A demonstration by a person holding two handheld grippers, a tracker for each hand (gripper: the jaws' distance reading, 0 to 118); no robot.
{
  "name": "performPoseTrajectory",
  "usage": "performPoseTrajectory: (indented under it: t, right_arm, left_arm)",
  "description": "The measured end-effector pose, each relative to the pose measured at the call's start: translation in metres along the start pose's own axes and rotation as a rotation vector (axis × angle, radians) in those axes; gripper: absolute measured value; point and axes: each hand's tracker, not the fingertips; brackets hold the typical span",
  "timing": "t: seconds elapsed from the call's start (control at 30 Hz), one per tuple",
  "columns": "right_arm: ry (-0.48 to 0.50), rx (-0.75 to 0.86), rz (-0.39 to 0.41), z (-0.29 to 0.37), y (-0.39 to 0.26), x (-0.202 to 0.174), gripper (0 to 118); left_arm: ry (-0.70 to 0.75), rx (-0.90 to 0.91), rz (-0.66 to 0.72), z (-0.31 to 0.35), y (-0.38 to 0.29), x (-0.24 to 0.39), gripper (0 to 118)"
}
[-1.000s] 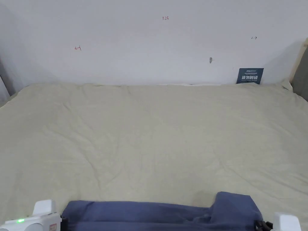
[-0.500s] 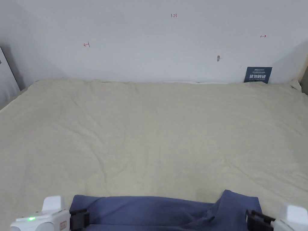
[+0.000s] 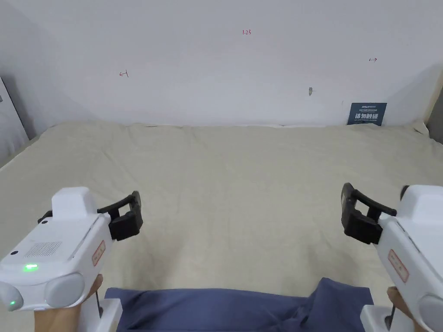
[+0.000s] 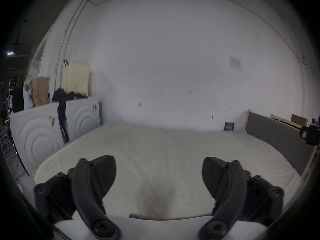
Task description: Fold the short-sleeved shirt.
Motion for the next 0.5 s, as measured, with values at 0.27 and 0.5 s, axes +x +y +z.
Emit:
performPoseTrajectory:
  t: [0.27, 0.5]
  right_arm:
    - [-0.013, 0.065, 0.045, 0.000, -0.003, -0.019, 1]
    - [0.003, 0.046, 0.031, -0.007, -0.008, -0.017, 1]
  left_arm:
    - [-0.072, 0.027, -0.015, 0.001, 0.006, 0.020, 1]
    - [-0.065, -0.037, -0.020, -0.008, -0.009, 0.006, 1]
